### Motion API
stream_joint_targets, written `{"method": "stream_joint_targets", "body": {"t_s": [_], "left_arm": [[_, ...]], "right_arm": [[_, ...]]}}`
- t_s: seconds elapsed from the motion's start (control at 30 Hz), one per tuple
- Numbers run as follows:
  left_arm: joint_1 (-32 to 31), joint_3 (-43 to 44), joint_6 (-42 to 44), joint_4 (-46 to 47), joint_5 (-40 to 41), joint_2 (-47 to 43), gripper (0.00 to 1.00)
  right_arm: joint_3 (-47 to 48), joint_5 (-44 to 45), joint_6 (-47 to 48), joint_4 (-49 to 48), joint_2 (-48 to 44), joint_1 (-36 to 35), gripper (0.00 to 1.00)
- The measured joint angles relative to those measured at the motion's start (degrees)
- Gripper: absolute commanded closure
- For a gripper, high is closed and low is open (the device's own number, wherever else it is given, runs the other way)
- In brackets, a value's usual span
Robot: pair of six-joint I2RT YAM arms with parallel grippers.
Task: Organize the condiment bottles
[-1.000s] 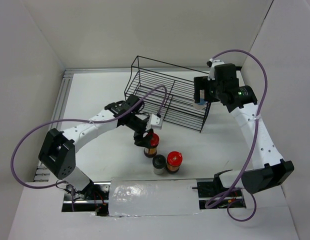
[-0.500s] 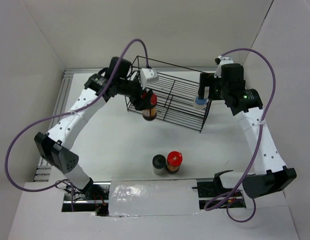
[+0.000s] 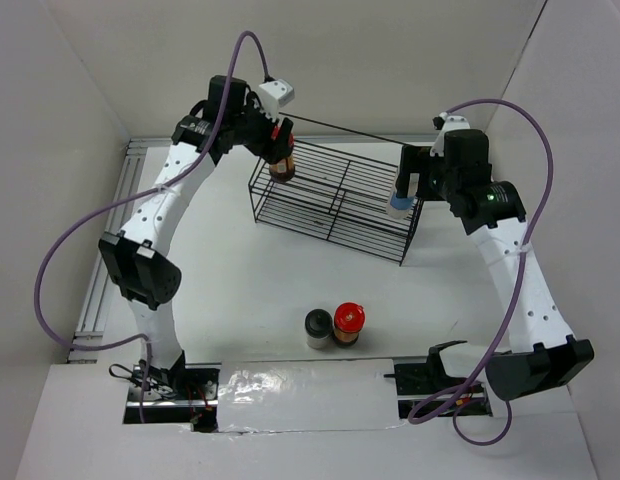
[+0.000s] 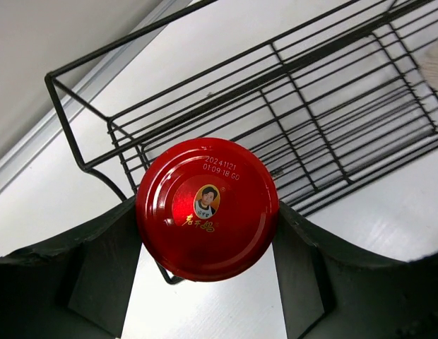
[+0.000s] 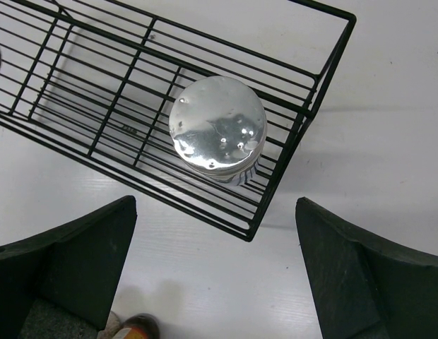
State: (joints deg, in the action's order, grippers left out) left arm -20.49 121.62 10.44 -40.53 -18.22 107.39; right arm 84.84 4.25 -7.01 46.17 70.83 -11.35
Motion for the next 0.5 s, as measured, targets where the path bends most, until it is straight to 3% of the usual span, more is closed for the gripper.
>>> {"method": "stream_joint_targets", "body": {"t_s": [0.4, 0.43, 0.5], "left_arm": [[0.92, -0.11, -1.29, 4.83, 3.37, 6.34, 1.0], [0.94, -0.11, -1.42, 4.87, 3.41, 6.43, 0.98], [0.94, -0.11, -1.6, 4.83, 3.41, 6.58, 0.77]], "right_arm": [[0.0, 0.61, -0.31, 0.15, -0.92, 0.0, 0.0], [0.0, 0.74, -0.39, 0.15, -1.01, 0.0, 0.0], [0.02, 0.79, -0.39, 0.2, -1.18, 0.0, 0.0]]}}
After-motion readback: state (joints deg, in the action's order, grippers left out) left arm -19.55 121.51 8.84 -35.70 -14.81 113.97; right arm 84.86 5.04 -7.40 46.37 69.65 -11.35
